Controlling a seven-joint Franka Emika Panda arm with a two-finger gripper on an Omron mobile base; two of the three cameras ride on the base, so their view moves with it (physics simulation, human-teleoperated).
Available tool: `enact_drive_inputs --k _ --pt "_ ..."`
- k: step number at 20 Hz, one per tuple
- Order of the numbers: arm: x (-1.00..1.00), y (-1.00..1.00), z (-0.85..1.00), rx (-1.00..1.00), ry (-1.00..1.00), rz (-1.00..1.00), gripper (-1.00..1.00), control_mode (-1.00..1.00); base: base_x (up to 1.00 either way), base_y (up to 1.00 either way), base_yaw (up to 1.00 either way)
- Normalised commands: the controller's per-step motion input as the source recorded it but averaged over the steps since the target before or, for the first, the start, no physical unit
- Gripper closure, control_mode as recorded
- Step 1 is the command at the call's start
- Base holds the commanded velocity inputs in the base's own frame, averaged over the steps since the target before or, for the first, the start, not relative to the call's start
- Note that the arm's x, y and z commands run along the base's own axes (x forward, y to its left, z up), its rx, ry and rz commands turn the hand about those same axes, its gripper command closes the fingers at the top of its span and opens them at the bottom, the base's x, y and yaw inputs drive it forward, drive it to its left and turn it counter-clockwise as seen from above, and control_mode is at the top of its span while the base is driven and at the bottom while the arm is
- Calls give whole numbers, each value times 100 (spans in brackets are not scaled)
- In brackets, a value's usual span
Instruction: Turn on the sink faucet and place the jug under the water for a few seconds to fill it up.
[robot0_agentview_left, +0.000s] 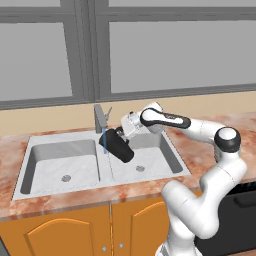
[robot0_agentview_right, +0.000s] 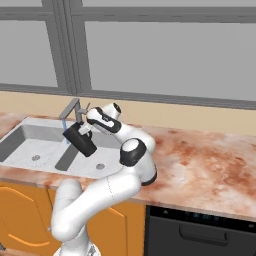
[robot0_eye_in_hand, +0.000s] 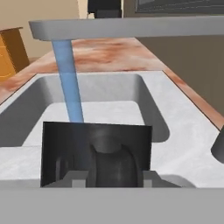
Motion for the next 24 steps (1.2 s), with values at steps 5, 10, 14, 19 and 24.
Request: enact_drive_inputs --k 5,10,14,19,24 --pt "0 20 -4 0 -1 0 100 -100 0 0 0" --pt "0 18 -1 0 0 0 100 -100 0 0 0" --pt "0 21 -1 0 0 0 100 -100 0 0 0" --pt "0 26 0 0 -2 0 100 -100 0 0 0" --pt "-2 23 0 0 -5 0 100 -100 0 0 0"
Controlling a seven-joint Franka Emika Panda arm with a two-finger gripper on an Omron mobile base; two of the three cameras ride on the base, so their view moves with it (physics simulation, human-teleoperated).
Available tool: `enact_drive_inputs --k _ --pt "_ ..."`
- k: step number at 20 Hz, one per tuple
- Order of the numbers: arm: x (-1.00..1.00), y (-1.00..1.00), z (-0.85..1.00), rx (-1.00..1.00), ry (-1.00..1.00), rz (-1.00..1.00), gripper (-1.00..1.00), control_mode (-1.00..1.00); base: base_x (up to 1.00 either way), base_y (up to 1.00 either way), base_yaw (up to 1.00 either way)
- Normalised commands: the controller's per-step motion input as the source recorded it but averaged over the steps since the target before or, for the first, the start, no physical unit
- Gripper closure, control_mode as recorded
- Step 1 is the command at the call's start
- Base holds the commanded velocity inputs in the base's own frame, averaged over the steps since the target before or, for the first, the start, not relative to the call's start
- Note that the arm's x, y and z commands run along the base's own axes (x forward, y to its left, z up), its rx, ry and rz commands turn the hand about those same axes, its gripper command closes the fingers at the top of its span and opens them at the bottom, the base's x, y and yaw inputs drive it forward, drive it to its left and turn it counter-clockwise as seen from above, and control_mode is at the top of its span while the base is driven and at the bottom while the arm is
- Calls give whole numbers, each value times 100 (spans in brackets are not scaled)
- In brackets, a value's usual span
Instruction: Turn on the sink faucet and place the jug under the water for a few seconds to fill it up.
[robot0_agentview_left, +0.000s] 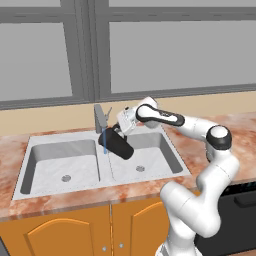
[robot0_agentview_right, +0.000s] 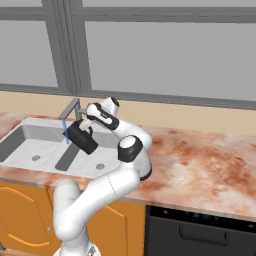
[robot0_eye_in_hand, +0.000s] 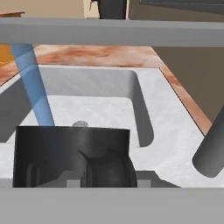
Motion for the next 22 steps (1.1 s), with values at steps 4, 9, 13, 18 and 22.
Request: enact_drive_inputs --k 4,9,13,18,22 --pt "-13 5 0 0 -9 0 100 -100 0 0 0" --pt "-9 17 0 0 -15 0 100 -100 0 0 0" --pt "0 25 0 0 -23 0 100 -100 0 0 0" --pt "-6 25 0 0 -23 0 100 -100 0 0 0" --pt "-11 24 0 0 -19 0 100 -100 0 0 0"
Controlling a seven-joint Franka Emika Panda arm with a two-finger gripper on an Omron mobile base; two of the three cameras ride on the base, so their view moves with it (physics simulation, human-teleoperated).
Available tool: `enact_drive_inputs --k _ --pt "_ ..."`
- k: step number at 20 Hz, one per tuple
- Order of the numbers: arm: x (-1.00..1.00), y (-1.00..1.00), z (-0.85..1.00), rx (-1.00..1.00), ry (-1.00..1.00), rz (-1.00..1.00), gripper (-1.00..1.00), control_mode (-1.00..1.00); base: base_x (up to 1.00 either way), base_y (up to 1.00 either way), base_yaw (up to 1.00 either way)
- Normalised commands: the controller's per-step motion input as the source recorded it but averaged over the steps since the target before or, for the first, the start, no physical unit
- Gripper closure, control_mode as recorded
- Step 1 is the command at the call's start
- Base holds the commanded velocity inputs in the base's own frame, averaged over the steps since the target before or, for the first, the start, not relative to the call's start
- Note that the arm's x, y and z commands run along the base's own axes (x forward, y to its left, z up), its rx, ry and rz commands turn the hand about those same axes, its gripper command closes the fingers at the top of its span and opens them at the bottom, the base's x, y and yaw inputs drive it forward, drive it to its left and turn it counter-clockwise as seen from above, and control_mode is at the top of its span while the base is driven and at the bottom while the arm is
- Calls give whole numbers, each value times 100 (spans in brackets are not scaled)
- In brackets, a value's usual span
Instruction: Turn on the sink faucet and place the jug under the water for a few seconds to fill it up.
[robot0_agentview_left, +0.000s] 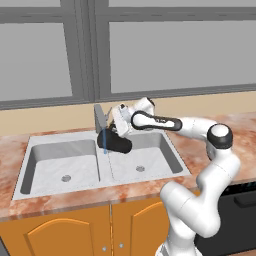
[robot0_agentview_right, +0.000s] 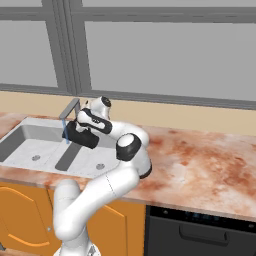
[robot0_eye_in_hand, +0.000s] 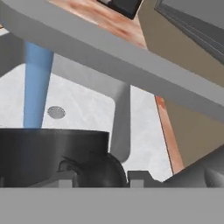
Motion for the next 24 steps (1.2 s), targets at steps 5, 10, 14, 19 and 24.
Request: enact_drive_inputs --k 5,10,14,19,24 --pt "-9 -7 0 9 -19 9 100 -100 0 0 0" --pt "-20 -31 0 15 -16 14 100 -100 0 0 0" --pt "-16 -17 1 17 -4 6 100 -100 0 0 0" --pt "0 8 21 14 19 0 100 -100 0 0 0" --pt "0 7 4 8 30 0 100 -100 0 0 0"
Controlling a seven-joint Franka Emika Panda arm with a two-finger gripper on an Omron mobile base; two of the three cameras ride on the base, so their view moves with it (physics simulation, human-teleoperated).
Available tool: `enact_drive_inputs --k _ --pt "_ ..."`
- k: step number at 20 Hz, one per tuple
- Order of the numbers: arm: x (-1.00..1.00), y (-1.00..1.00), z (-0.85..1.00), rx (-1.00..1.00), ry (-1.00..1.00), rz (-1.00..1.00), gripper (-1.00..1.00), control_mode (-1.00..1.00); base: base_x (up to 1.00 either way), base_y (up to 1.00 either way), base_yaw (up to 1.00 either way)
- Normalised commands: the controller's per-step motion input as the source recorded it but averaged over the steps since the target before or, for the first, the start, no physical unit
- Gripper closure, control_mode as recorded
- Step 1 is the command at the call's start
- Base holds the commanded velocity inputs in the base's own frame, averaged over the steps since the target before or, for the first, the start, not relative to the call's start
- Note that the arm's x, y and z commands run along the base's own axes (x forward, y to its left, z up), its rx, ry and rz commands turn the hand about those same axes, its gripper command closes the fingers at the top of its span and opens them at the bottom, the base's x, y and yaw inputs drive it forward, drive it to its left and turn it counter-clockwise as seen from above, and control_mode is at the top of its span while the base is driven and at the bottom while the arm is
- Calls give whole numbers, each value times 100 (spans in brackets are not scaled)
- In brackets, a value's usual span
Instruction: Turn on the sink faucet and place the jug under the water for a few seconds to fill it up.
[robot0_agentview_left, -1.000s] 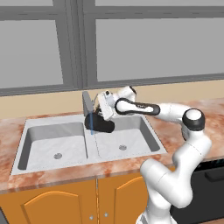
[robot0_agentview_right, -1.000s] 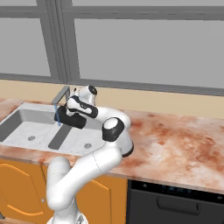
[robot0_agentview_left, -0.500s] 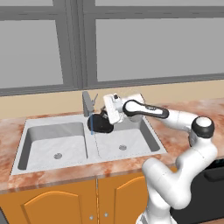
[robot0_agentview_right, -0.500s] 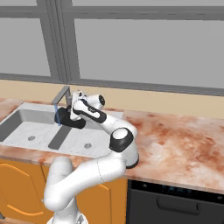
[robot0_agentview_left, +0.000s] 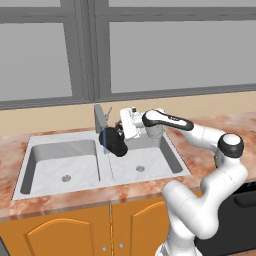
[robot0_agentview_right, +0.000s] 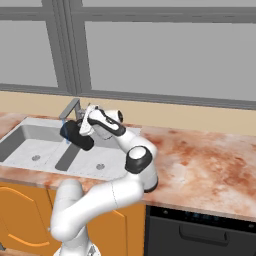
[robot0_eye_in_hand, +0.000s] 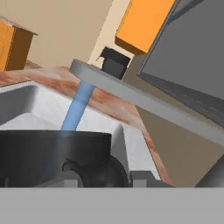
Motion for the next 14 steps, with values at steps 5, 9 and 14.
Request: enact_drive_inputs --k 5,9,14 --pt "-8 0 0 4 20 0 100 -100 0 0 0" --pt "-45 5 0 5 7 0 100 -100 0 0 0" --pt "-22 3 0 4 5 0 100 -100 0 0 0"
